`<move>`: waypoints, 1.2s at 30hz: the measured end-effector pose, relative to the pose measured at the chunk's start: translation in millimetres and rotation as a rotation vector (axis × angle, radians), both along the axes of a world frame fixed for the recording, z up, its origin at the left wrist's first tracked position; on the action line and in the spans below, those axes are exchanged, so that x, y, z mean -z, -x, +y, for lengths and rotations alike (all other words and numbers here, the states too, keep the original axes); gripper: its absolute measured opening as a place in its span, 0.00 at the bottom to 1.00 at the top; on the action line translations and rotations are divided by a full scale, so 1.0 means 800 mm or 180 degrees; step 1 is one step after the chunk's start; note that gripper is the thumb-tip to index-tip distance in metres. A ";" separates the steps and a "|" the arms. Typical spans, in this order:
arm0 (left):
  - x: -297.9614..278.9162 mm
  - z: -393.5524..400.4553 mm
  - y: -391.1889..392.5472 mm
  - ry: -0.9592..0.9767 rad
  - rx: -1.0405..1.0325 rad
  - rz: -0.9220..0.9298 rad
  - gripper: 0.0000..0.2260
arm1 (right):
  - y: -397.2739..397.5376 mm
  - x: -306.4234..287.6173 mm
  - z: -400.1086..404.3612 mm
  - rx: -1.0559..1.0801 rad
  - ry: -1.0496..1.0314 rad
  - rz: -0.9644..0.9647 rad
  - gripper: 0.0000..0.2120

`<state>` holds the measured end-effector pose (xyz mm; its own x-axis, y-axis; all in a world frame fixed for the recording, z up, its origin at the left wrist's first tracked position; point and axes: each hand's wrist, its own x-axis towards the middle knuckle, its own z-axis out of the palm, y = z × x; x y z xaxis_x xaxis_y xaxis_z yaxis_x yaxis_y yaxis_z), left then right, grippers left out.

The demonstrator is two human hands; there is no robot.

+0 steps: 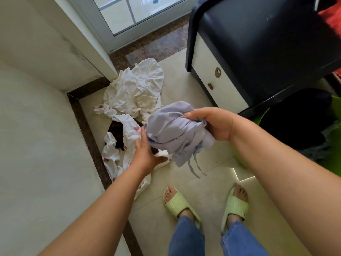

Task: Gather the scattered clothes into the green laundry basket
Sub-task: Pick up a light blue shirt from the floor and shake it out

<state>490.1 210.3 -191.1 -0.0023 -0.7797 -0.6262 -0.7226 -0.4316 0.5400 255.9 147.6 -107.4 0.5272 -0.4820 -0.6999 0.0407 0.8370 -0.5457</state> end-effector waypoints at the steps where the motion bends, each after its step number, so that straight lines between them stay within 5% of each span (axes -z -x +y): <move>1: 0.004 -0.010 0.008 0.0158 0.0235 0.0173 0.50 | 0.009 -0.003 -0.001 0.0136 -0.0120 -0.0214 0.10; 4: 0.003 -0.032 0.053 0.0214 0.0680 0.0635 0.45 | 0.039 -0.007 0.003 0.0881 -0.0335 -0.0783 0.15; 8: -0.046 -0.040 0.114 -0.0436 0.0445 0.1484 0.07 | 0.079 -0.005 0.019 0.1936 -0.0542 -0.1187 0.20; 13: -0.060 -0.041 0.167 -0.0720 -0.0989 0.2682 0.18 | 0.150 0.008 0.045 0.2708 -0.0667 -0.0932 0.21; 16: -0.085 -0.048 0.206 -0.0677 -0.0946 0.3313 0.19 | 0.183 0.032 0.068 0.2803 -0.1030 -0.0133 0.22; 19: -0.114 -0.046 0.273 -0.0725 -0.0791 0.3497 0.20 | 0.211 0.045 0.097 0.2334 -0.1114 0.0523 0.11; 22: -0.137 -0.038 0.352 -0.0956 -0.0680 0.3748 0.24 | 0.240 0.036 0.125 0.2748 -0.0957 0.0074 0.15; 27: -0.160 -0.014 0.475 -0.1369 -0.0807 0.4028 0.17 | 0.333 0.014 0.139 0.3985 0.0464 -0.1116 0.16; 32: -0.121 -0.024 0.538 -0.0879 -0.0801 0.3335 0.22 | 0.448 -0.003 0.162 0.4441 0.0325 -0.0502 0.20; 36: -0.053 -0.026 0.558 -0.0387 -0.0084 0.0635 0.31 | 0.495 0.078 0.164 0.4313 -0.0351 0.1208 0.21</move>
<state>43.5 189.5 -148.8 -0.1160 -0.7000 -0.7047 -0.5944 -0.5195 0.6138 -140.4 278.8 -169.4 -0.5206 -0.3902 -0.7594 0.7044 0.3063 -0.6403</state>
